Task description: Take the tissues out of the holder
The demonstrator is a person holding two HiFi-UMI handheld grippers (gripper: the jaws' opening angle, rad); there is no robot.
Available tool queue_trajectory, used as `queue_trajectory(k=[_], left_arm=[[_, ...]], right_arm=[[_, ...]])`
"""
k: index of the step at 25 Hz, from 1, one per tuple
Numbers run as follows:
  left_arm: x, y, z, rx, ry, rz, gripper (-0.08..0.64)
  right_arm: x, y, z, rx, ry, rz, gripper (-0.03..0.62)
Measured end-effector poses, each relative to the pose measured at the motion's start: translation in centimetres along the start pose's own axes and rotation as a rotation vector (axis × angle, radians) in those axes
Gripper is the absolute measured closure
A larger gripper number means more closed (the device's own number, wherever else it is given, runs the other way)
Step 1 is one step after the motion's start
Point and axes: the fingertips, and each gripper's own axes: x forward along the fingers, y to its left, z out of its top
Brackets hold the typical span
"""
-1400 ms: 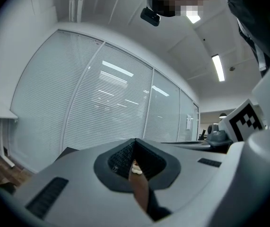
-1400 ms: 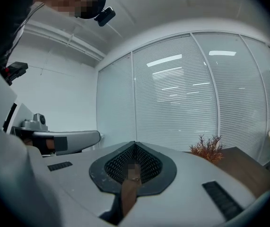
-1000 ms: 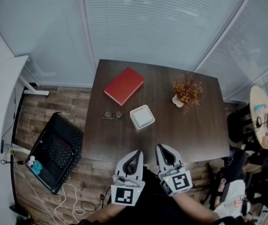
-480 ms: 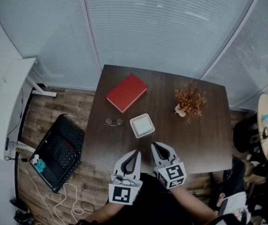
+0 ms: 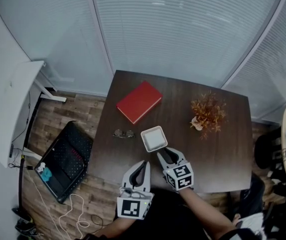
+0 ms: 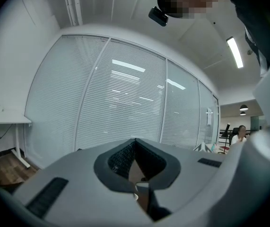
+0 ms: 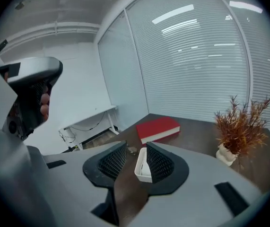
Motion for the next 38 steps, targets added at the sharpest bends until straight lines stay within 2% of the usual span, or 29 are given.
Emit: queue_trajectory(k=[2, 4, 10, 16, 21, 29, 35, 38], left_arm=[[0.6, 0.4, 0.0, -0.001, 0.008, -0.010, 0.561], [1.2, 1.0, 0.5, -0.002, 0.009, -0.019, 0.561], [2.0, 2.8, 0.0, -0.015, 0.040, -0.032, 0.561], [3.1, 5.9, -0.1, -0.026, 0.045, -0.006, 0.561], [4.2, 7.0, 0.1, -0.072, 0.034, -0.038, 0.561], [4.9, 9.1, -0.8, -0.118, 0.061, -0.038, 0.561], [5.1, 10.3, -0.8, -0.148, 0.048, -0.049, 0.561], [5.5, 10.9, -0.7, -0.154, 0.049, -0.052, 0.561]], right_arm=[[1.7, -0.6, -1.6, 0.004, 0.054, 0.009, 0.433], [3.3, -1.4, -2.7, 0.015, 0.105, -0.002, 0.404], [7.1, -3.9, -6.2, 0.130, 0.256, -0.065, 0.302], [10.5, -5.4, -8.4, 0.145, 0.366, -0.072, 0.267], [12.3, -5.8, -9.5, 0.105, 0.448, -0.088, 0.221], [14.2, -6.6, -10.8, 0.105, 0.525, -0.135, 0.219], [14.8, -6.9, -10.9, 0.082, 0.548, -0.163, 0.219], [15.2, -7.0, -10.6, 0.068, 0.559, -0.167, 0.199]])
